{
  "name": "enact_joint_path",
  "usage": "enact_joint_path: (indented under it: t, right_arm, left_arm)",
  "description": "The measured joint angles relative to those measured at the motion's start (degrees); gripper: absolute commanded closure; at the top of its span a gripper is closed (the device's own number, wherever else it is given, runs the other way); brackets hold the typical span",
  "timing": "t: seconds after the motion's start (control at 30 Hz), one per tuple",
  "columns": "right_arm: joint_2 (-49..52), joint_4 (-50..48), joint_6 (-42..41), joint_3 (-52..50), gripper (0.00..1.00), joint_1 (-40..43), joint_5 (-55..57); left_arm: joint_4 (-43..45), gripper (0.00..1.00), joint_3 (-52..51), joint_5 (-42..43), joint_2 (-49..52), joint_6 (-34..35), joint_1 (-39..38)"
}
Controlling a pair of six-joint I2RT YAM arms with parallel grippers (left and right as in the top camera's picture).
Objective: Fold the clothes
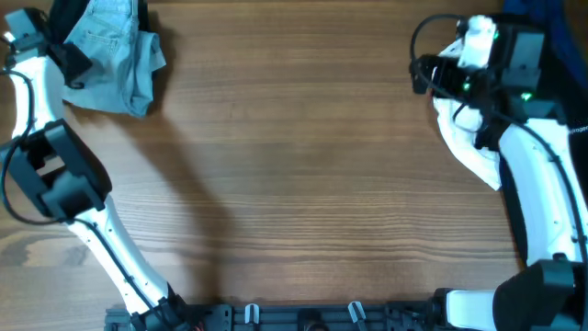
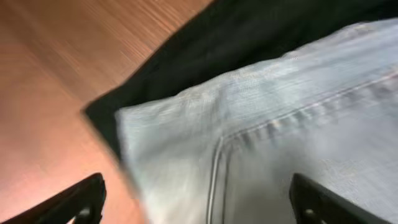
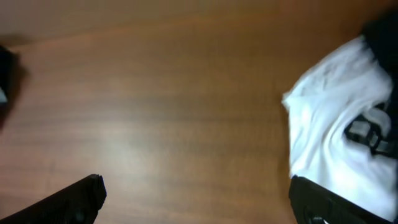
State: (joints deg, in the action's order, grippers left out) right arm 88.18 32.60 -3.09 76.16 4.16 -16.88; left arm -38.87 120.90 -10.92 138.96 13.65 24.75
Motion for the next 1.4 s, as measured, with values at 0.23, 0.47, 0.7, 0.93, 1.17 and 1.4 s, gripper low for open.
enact_joint_path:
  t: [0.23,0.47,0.7,0.93,1.17,1.4]
  right_arm:
    - [-7.3,8.9,7.2,11.5,0.0,-0.9,0.0]
    - [-23.5,10.9,6.2,12.3,0.0,-1.0,-7.0]
    - [-26.3,13.0,5.3,12.5,0.0,-2.1,-7.5]
    - [-35.9,-5.1,4.9,-6.3,0.0,-3.7,-3.8]
    - [-60.7,-33.2,-3.3,-51.6,0.0,-5.5,2.4]
    - [-78.2,-34.5,-10.6,-69.4,0.0,-8.9,13.0]
  left_arm:
    - [-7.7,0.0,-0.1,-0.3,-29.2,0.0,-4.6]
    - [-8.3,0.0,0.3,-0.4,-36.4,0.0,-5.5]
    - [-8.7,0.0,0.2,-0.3,-35.9,0.0,-5.5]
    - [-8.7,0.0,0.2,-0.4,-35.9,0.0,-5.5]
    - [-8.7,0.0,0.2,-0.3,-35.9,0.0,-5.5]
    - [-8.8,0.0,0.2,-0.3,-35.9,0.0,-5.5]
